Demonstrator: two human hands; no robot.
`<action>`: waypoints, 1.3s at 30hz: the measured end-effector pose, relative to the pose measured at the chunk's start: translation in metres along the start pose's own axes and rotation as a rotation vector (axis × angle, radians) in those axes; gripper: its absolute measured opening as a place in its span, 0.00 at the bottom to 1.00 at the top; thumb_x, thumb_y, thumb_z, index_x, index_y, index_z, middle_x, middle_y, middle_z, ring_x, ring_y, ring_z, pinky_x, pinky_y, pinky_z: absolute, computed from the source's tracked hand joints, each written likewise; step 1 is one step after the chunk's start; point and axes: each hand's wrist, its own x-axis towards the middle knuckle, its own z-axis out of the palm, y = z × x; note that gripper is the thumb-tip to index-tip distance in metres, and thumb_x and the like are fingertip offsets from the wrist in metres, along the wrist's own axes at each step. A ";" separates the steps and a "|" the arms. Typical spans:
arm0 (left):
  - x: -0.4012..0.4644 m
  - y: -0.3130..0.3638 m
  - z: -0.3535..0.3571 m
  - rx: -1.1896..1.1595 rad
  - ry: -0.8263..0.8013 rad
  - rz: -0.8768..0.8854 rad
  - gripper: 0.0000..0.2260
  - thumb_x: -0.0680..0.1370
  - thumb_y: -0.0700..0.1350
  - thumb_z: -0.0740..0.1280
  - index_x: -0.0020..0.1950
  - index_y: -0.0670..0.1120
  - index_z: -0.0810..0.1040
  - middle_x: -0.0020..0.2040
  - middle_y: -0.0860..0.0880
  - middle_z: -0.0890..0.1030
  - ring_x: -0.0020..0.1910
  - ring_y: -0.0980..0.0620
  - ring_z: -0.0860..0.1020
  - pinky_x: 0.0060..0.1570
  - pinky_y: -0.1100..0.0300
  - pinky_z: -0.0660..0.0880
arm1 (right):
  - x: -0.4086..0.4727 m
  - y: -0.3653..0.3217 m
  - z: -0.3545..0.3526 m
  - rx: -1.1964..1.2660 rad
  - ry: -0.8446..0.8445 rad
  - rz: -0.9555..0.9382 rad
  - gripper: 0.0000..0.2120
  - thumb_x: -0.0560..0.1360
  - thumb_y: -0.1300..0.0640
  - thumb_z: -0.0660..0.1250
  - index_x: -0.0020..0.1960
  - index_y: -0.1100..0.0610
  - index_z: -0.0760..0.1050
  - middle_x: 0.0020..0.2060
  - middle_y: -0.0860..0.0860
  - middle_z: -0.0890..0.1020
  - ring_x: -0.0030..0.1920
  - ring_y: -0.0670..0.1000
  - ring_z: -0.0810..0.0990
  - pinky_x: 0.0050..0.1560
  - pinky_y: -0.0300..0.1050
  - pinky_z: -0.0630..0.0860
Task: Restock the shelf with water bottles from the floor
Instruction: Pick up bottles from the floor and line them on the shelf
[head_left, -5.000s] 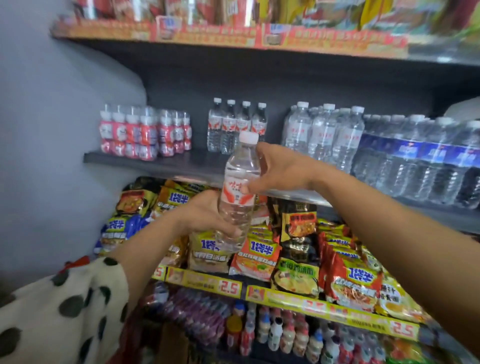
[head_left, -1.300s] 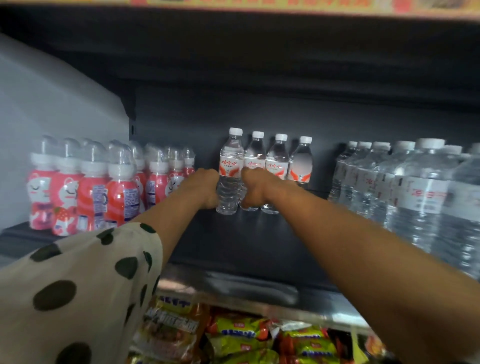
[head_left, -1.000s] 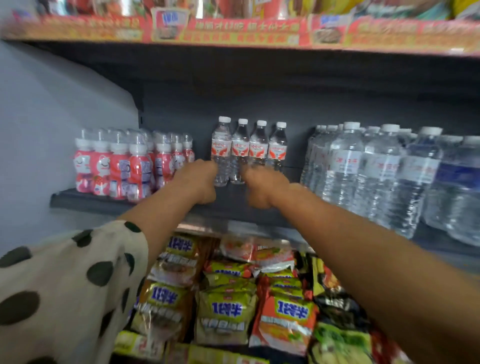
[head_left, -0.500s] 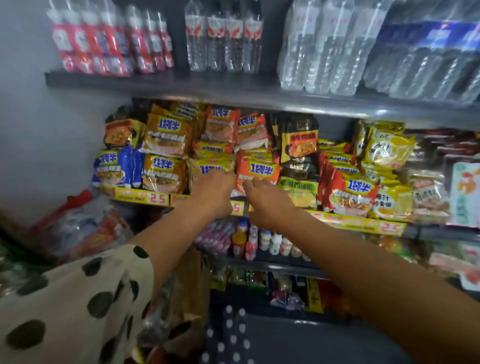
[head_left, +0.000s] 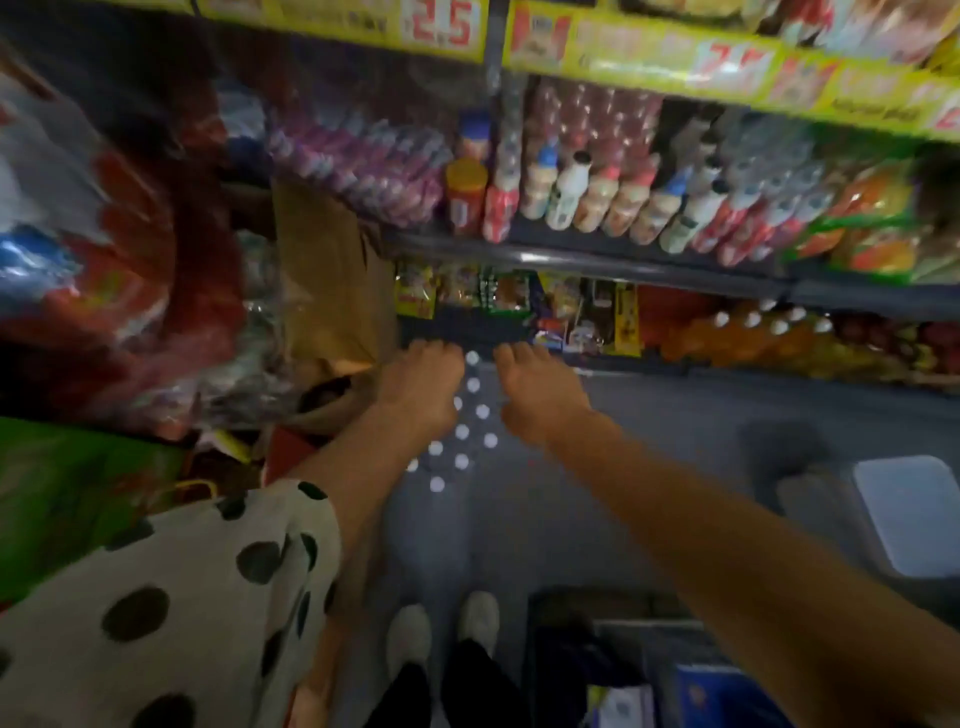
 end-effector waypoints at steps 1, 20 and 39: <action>0.004 -0.004 0.029 -0.015 -0.012 0.001 0.11 0.77 0.42 0.63 0.59 0.41 0.72 0.57 0.42 0.76 0.56 0.42 0.75 0.51 0.51 0.72 | 0.004 0.000 0.030 0.024 -0.036 0.004 0.29 0.74 0.59 0.65 0.71 0.61 0.58 0.64 0.59 0.69 0.64 0.61 0.68 0.57 0.53 0.70; 0.084 -0.100 0.413 0.007 -0.243 -0.161 0.16 0.74 0.39 0.68 0.62 0.44 0.71 0.60 0.44 0.75 0.60 0.45 0.73 0.54 0.55 0.72 | 0.145 -0.056 0.461 0.019 -0.271 -0.026 0.29 0.75 0.60 0.66 0.71 0.59 0.57 0.62 0.60 0.72 0.61 0.59 0.74 0.58 0.50 0.73; 0.008 -0.051 0.180 -0.440 -0.242 -0.094 0.24 0.67 0.38 0.73 0.62 0.42 0.73 0.59 0.43 0.76 0.59 0.43 0.76 0.55 0.50 0.75 | 0.034 0.002 0.130 0.279 -0.246 -0.282 0.21 0.73 0.55 0.68 0.63 0.58 0.68 0.55 0.58 0.78 0.54 0.60 0.77 0.50 0.49 0.73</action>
